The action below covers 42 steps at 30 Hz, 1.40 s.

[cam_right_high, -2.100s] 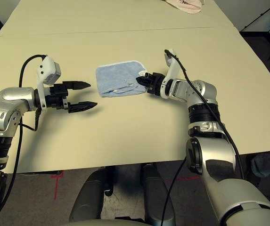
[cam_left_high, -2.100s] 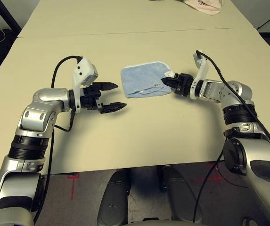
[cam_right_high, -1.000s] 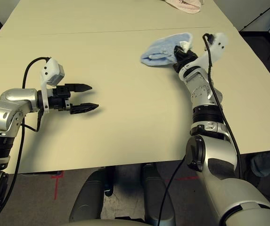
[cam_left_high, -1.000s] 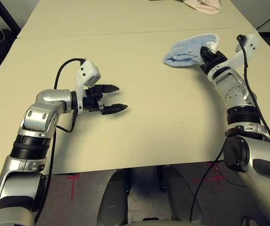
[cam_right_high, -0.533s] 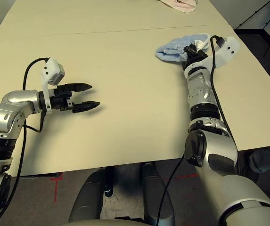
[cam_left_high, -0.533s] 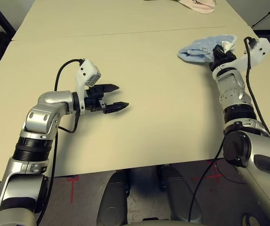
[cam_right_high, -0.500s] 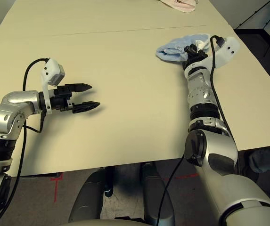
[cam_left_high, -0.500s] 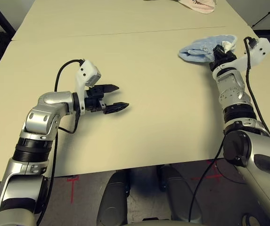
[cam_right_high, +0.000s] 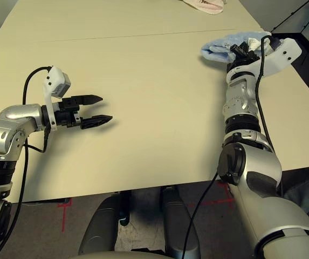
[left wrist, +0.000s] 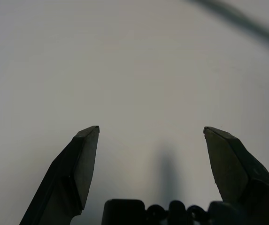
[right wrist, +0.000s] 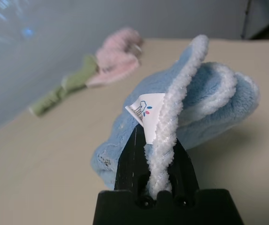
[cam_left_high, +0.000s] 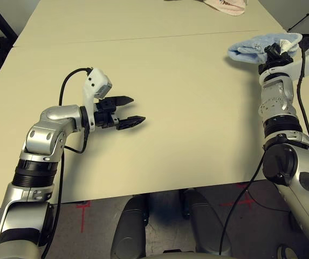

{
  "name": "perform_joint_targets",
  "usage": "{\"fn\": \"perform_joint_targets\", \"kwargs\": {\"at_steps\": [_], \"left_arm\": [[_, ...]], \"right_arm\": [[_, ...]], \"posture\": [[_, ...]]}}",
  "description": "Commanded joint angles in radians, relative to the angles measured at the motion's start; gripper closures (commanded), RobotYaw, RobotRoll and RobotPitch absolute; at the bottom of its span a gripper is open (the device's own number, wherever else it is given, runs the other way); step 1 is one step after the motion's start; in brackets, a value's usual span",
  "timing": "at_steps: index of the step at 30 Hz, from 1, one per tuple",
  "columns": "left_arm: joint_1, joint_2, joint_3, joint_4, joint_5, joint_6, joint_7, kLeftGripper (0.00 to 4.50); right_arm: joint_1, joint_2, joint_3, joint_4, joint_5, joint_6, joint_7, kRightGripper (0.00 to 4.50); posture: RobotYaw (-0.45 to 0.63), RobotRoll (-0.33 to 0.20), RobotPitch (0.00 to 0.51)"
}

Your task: Fold the towel and set it aside.

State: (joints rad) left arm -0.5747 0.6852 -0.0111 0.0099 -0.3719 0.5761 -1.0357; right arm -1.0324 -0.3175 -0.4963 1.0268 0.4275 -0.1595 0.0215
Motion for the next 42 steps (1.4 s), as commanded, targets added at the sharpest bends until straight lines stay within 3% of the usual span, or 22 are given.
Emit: {"fn": "perform_joint_targets", "kwargs": {"at_steps": [1, 12, 20, 27, 32, 42], "left_arm": [[0.005, 0.004, -0.011, -0.018, -0.003, 0.002, -0.005, 0.0], [-0.004, 0.009, -0.015, -0.012, 0.002, -0.001, -0.01, 0.0], [-0.007, 0.003, -0.019, -0.007, 0.004, -0.006, -0.01, 0.0], [-0.001, 0.001, -0.012, -0.006, 0.003, -0.006, 0.001, 0.0], [-0.001, 0.012, -0.008, 0.005, 0.003, -0.013, -0.006, 0.0], [-0.049, 0.0, -0.029, 0.067, 0.023, -0.052, -0.023, 0.0]], "right_arm": [[0.058, 0.009, 0.026, -0.032, -0.037, 0.096, -0.095, 4.48], [0.167, 0.068, 0.019, -0.285, -0.024, 0.333, -0.264, 4.48], [0.203, 0.071, -0.011, -0.395, -0.001, 0.4, -0.321, 4.48], [0.232, 0.045, 0.046, -0.472, -0.042, 0.488, -0.291, 2.08], [0.296, 0.024, 0.034, -0.641, -0.029, 0.635, -0.329, 0.18], [0.395, 0.054, 0.01, -0.952, 0.03, 0.891, -0.349, 0.03]], "posture": [[-0.01, 0.0, 0.212], [-0.01, 0.0, 0.205], [-0.02, 0.0, 0.194], [-0.02, 0.0, 0.185], [-0.05, 0.0, 0.174], [-0.07, 0.0, 0.157]]}}
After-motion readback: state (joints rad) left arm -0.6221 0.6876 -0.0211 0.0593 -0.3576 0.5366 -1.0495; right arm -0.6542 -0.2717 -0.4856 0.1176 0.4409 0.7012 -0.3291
